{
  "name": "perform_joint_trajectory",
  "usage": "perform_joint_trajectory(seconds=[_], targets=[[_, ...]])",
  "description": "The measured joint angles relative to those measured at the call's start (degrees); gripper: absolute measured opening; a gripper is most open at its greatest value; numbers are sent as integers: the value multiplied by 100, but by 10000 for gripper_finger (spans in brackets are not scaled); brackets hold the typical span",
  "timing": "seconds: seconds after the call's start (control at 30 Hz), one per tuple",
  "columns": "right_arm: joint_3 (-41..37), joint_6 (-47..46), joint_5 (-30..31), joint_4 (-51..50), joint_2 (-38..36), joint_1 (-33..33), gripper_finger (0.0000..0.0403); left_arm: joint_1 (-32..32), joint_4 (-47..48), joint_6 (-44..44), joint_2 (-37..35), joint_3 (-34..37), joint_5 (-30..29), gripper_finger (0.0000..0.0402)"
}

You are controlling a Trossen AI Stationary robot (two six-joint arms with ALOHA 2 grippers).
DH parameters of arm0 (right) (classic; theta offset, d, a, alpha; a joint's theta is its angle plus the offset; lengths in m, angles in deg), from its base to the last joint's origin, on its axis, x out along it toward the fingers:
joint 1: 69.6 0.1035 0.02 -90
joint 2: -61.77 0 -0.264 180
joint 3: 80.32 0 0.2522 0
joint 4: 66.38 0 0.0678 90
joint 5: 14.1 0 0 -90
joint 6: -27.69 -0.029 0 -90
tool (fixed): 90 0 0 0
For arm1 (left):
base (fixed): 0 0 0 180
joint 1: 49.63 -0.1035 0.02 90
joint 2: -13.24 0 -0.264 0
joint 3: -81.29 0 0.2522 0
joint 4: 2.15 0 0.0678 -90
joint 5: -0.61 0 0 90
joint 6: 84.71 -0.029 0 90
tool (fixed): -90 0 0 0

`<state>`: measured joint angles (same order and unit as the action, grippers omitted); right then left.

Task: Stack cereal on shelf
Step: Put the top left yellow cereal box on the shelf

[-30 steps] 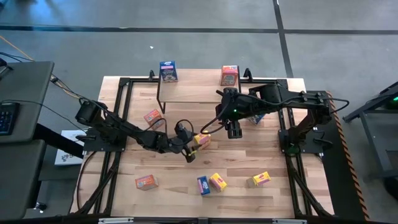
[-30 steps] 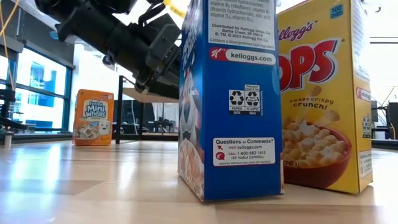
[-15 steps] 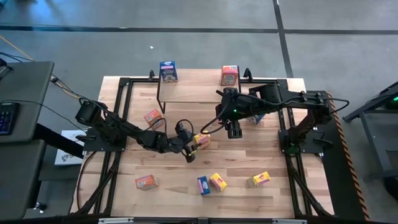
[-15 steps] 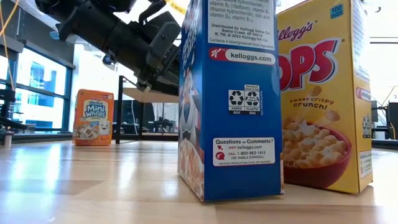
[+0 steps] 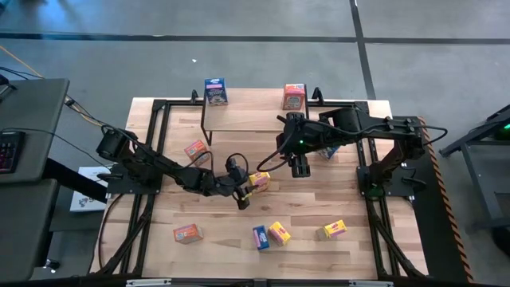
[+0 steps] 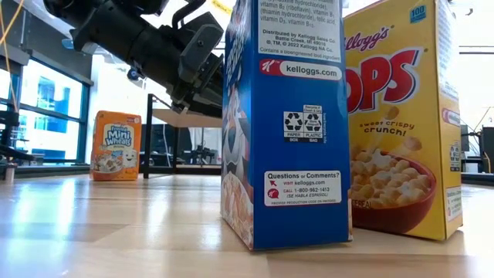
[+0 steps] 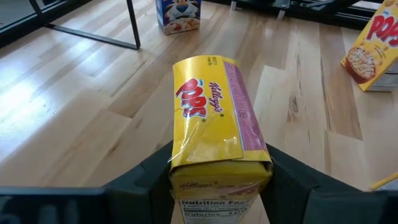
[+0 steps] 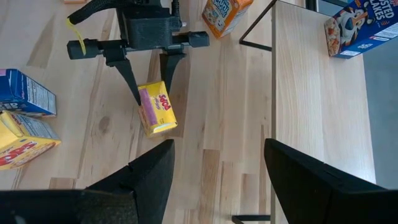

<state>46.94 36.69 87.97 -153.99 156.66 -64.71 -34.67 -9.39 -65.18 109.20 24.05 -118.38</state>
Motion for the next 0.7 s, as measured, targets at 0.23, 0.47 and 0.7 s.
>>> perform_joint_trajectory(seconds=[0.23, 0.47, 0.7], targets=[[0, 0, 2, 7, 0, -2, 241, -14, 27, -602, -194, -139, 148, 177], [0, 30, 80, 41, 0, -1, 241, -300, 885, -1080, -950, -341, 187, 177], [0, 197, 431, -72, 0, -2, 241, -736, 1452, -1581, -1889, -359, 190, 176]])
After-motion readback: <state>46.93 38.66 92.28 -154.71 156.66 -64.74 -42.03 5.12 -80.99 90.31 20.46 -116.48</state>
